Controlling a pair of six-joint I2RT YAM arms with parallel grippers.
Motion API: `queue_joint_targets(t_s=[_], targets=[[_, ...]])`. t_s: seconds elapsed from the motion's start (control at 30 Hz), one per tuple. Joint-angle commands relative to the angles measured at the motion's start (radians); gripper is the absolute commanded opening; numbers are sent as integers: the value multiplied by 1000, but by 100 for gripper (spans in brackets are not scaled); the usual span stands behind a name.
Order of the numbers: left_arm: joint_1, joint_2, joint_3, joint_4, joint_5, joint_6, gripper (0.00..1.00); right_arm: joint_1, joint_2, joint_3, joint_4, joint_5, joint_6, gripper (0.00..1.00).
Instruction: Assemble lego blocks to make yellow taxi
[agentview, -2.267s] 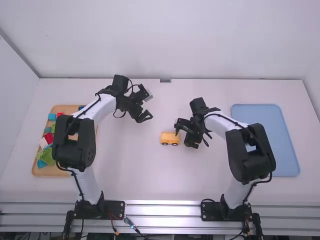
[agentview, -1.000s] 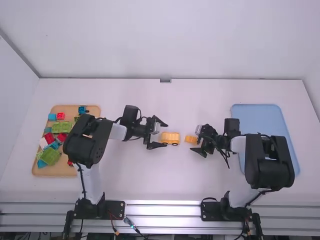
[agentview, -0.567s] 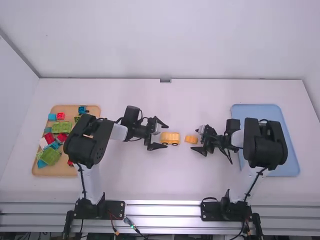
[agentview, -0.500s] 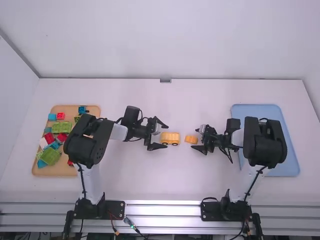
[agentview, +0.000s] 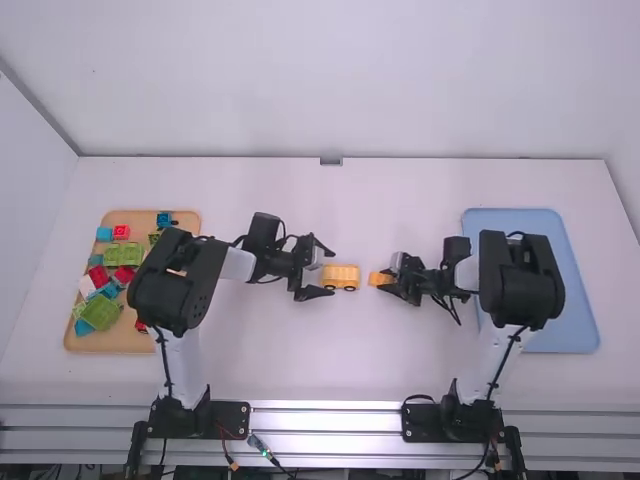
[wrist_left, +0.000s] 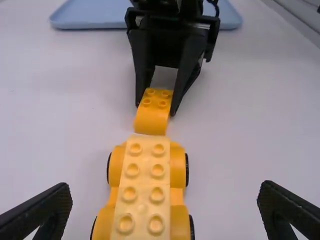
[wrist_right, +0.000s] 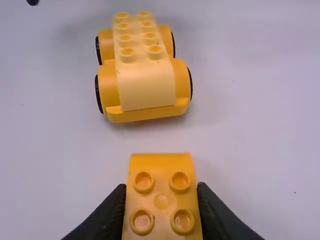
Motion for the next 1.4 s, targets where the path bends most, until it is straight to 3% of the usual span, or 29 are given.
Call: queue_joint_targets(t_s=[0.0, 0.23, 0.43, 0.5, 0.6, 0.67, 0.7, 0.8, 0.97, 1.07, 1.2, 1.23, 1.27, 1.37], targets=[[-24, 21, 2, 18, -36, 4, 99, 7, 16, 6, -7, 7, 3, 30], [-37, 119, 24, 95, -42, -3, 99, -1, 15, 6, -10, -40, 3, 20], [-40, 156, 51, 89, -34, -3, 99, -12, -8, 9, -38, -129, 3, 20], [-46, 171, 69, 88, -34, -4, 99, -4, -17, 35, -85, -158, 3, 16], [-47, 188, 84, 89, -34, -3, 90, 24, -17, 89, -164, -142, 2, 9], [-45, 188, 82, 89, -34, -3, 72, 52, -17, 133, -230, -131, 1, 6], [-47, 188, 80, 88, -35, -3, 68, 66, -17, 155, -261, -133, -10, 5], [-46, 190, 79, 82, -41, -3, 63, 93, -17, 218, -352, -133, -69, 3], [-50, 201, 68, 82, -45, 13, 63, 119, -17, 309, -506, -135, -167, 3], [-50, 217, 64, 90, -45, 30, 55, 154, -17, 363, -588, -124, -206, 3], [-50, 217, 63, 93, -42, 30, 57, 209, -17, 372, -581, -92, -205, 0], [-50, 217, 63, 93, -42, 30, 62, 216, -17, 372, -581, -87, -206, 0], [-53, 217, 63, 91, -45, 30, 75, 231, -17, 371, -581, -74, -206, 0], [-52, 217, 63, 89, -42, 27, 78, 253, -17, 371, -569, -59, -185, 0]])
